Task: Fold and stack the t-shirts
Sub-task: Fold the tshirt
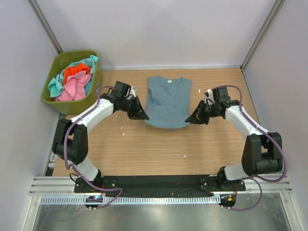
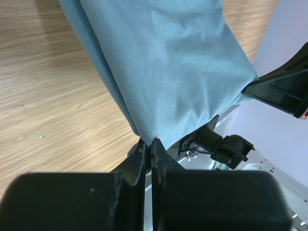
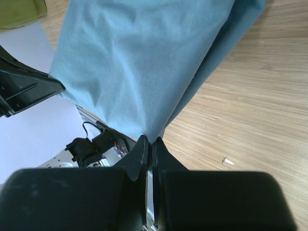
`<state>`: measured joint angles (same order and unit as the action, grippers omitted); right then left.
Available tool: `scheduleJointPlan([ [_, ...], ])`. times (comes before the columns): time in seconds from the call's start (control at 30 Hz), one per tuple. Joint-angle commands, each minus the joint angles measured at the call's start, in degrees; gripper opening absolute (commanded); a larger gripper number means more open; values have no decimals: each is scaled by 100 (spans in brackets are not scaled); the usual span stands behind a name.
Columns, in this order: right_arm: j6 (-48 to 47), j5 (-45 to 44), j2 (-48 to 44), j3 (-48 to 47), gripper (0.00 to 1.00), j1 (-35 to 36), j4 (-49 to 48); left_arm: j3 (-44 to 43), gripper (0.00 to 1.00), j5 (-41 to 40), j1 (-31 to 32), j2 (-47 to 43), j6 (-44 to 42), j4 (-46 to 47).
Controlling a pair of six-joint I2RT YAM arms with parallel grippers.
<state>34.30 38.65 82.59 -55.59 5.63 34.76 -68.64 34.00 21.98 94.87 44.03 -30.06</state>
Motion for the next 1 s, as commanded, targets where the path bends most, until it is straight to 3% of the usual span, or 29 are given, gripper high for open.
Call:
scheduleJointPlan([
  [0.0, -12, -24, -77, -180, 2, 17, -337, -96, 0, -42, -79, 4, -158, 62],
  [0.17, 68, -33, 652, -881, 1, -167, -777, -1219, 0, 28, -395, 995, -289, 71],
  [0.3, 208, -7, 1609, -2216, 2, -360, -1137, -3133, 0, -112, -571, 2022, -579, 36],
  [0.43, 147, -182, 2805, -4146, 1, -449, -1419, -5810, 0, -419, -651, 3480, -1079, 123],
  [0.47, 103, -270, 3311, -4431, 6, -466, -1428, -6088, 22, -681, -660, 3712, -1237, 280],
  [0.5, 7, -401, 3517, -4695, 17, -457, -1420, -6265, 51, -832, -651, 3940, -1283, 447],
  [0.53, -46, -437, 3710, -5011, 40, -475, -1455, -6397, 68, -903, -651, 4239, -1370, 640],
  [0.57, -108, -499, 3938, -5118, 47, -466, -1481, -6694, 82, -965, -625, 4389, -1510, 764],
  [0.67, -152, -570, 3863, -5068, 63, -466, -1524, -6716, 94, -1377, -563, 4409, -2021, 713],
  [0.97, -11, -113, 3404, -3678, 65, -457, -1859, -5801, 98, -1388, -730, 4092, -2153, -17],
])
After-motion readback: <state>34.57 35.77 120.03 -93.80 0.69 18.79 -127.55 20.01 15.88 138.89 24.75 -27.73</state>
